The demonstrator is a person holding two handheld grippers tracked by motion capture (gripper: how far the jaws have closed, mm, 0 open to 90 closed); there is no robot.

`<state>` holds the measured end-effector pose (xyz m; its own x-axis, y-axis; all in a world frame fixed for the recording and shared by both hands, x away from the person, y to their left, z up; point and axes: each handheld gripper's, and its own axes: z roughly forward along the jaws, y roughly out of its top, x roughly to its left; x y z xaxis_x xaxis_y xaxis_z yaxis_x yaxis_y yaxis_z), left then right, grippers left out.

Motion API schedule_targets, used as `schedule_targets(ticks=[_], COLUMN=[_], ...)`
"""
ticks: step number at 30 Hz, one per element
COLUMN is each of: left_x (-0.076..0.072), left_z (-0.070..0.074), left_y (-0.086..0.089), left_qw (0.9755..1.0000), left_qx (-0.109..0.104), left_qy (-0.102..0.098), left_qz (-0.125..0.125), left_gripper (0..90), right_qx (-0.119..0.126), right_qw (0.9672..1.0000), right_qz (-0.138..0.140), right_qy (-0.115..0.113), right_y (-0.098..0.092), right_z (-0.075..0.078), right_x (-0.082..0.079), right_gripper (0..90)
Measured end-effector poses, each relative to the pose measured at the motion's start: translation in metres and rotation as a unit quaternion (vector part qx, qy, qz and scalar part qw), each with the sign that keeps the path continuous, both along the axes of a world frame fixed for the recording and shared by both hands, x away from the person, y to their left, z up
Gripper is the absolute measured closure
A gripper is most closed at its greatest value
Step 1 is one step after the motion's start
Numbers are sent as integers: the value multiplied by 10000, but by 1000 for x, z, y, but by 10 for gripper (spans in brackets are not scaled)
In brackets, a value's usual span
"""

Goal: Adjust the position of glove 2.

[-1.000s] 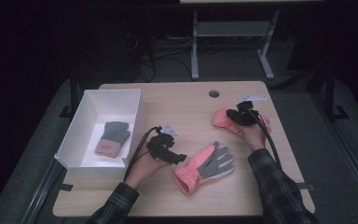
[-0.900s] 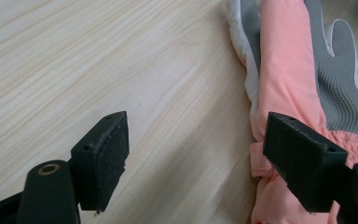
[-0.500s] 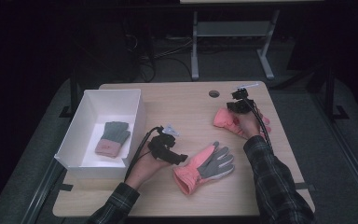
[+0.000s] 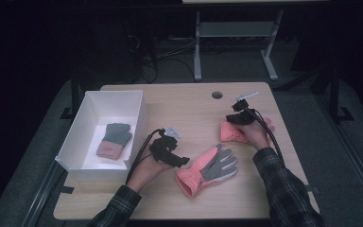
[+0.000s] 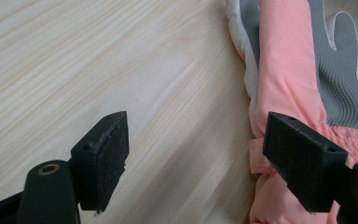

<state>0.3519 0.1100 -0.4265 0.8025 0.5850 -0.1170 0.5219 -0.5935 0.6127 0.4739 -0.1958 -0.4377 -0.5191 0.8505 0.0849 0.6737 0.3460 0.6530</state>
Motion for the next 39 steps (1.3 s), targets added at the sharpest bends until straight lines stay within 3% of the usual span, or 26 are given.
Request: schedule_targets(ticks=[5, 11, 22, 25, 28, 32, 37, 39], left_x=[0, -1, -3, -3, -2, -2, -3, -3], left_z=[-1, -2, -3, -3, -3, -4, -3, -3], left_y=[0, -1, -1, 0, 1, 2, 2, 2], left_qw=[10000, 9999, 9999, 9999, 9999, 9999, 9999, 10000], left_qx=[83, 135, 104, 109, 105, 88, 94, 83], left_qy=[-3, 8, 15, 3, 10, 43, 33, 44], left_qz=[-36, -48, -15, -23, 2, 46, 31, 31], left_gripper=[223, 222, 223, 223, 223, 223, 223, 223], right_qx=[107, 62, 52, 214, 420, 441, 450, 412], right_qw=[9998, 9992, 9976, 9980, 9987, 9990, 9989, 9989], right_qz=[108, 391, 680, 592, 272, -30, -88, -105], right_qy=[96, 65, 140, -2, -133, -116, -115, -216], right_y=[-12, -23, -38, -47, -63, -77, -87, -93], right_z=[0, 0, 6, 13, 23, 21, 17, 17], right_x=[-21, -50, -90, -96, -105, -117, -128, -132], right_gripper=[900, 900, 900, 840, 736, 632, 585, 588])
